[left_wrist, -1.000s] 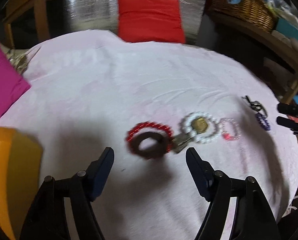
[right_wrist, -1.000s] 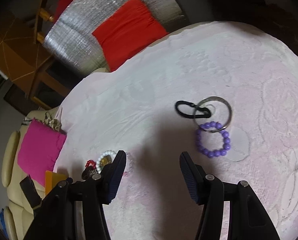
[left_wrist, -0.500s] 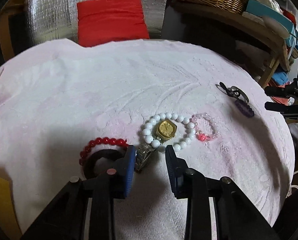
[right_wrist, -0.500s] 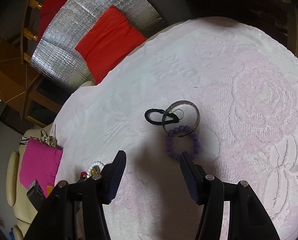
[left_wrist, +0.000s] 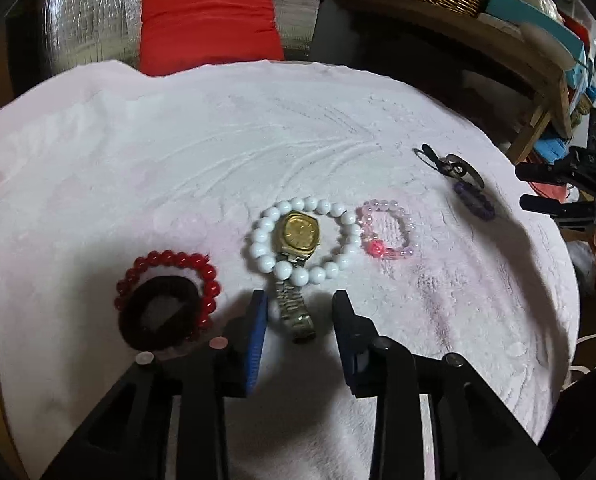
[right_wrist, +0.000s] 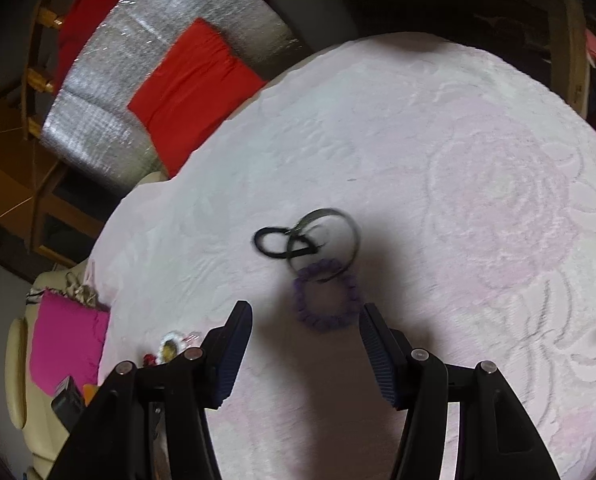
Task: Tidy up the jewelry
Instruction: 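Grasp the purple bead bracelet with the right tool while the left tool grasps the gold watch, then carry both items into the orange box and open both tools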
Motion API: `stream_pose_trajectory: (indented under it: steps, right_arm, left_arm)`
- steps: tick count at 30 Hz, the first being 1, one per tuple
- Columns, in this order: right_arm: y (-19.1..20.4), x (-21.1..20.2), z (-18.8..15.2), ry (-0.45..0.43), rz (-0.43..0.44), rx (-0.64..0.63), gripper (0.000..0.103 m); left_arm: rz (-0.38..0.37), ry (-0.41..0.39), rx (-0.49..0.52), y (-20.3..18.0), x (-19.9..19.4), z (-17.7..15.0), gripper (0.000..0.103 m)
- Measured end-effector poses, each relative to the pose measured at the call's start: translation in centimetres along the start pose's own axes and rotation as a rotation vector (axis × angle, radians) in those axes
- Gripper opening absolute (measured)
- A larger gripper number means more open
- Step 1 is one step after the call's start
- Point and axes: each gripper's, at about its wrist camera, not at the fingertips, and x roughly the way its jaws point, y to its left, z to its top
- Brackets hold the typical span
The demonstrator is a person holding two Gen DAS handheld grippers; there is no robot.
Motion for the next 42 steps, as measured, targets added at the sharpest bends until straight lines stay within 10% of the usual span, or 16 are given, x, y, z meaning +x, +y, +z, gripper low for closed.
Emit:
stream_pose_trajectory:
  steps: [4,11,18,30,42]
  right_arm:
    - [-1.0,0.7,0.4,0.014,-0.005,0.027,0.06]
    - [0.9,3.4,0.0,0.044,-0.077,-0.092,0.059]
    - [4.0,5.7,-2.2,0.017,-0.281,-0.356,0.01]
    - [6.2,-0.4,-3.4,0.038,0.157,-0.286,0.01]
    - [6.2,-2.4,-3.2,0.057,0.316,-0.186,0.01]
  left_arm:
    - [-0.044,-0.007,-0.049,0.4,-0.1,-0.1,0.012]
    - [-0.156,0.04,-0.051,-1.4,-1.6,-1.1,0.012]
    - [-0.311,0.008,-0.055,-2.8,-5.7,-2.1,0.011]
    - [-0.317,-0.087,-0.147,1.2,-10.1,-2.3,0.011]
    - [-0.315,-0.125,-0.138,1.0,-12.0,-2.0,0.011]
